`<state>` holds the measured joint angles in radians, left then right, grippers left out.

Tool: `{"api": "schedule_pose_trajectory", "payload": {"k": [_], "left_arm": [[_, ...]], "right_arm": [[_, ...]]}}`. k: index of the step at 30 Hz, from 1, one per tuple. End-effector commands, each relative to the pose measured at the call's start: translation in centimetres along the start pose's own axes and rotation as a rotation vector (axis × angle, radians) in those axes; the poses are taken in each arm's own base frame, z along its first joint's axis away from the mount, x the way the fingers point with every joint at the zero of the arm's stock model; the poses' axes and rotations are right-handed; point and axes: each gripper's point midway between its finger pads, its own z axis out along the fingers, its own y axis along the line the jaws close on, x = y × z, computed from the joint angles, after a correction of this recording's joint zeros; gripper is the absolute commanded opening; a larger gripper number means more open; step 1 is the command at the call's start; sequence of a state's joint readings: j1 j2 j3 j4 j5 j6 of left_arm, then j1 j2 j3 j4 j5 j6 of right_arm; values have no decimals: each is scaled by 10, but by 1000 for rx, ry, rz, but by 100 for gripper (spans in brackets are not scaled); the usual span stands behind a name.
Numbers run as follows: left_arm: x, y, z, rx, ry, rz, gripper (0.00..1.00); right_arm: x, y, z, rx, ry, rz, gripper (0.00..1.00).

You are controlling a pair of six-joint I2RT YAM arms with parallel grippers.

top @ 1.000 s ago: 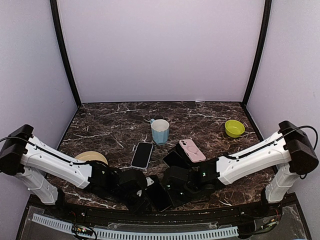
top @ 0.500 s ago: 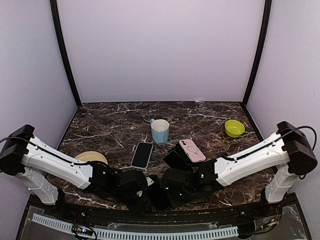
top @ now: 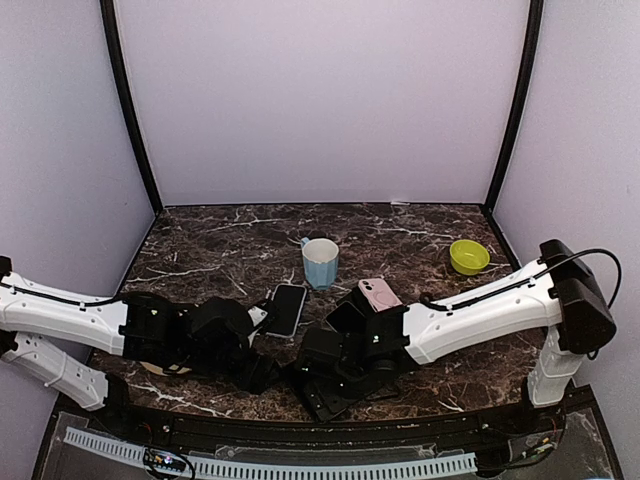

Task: Put the phone into the phone case

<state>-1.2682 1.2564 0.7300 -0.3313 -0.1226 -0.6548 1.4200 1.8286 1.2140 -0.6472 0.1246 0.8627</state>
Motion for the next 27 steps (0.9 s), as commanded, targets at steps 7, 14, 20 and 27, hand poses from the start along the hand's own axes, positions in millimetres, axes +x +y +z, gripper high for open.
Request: {"api": "schedule_pose_trajectory", "payload": {"k": [7, 14, 20, 27], "left_arm": [[-19, 51, -31, -152, -59, -121, 71], [-24, 44, -30, -126, -56, -96, 71], [-20, 42, -26, -119, -37, -83, 71], [-17, 33, -9, -72, -14, -118, 70]], "right_arm": [[-35, 21, 6, 24, -59, -57, 98], [-20, 2, 42, 119, 33, -55, 98], [-7, -5, 56, 130, 64, -71, 81], [-1, -13, 72, 181, 83, -111, 82]]}}
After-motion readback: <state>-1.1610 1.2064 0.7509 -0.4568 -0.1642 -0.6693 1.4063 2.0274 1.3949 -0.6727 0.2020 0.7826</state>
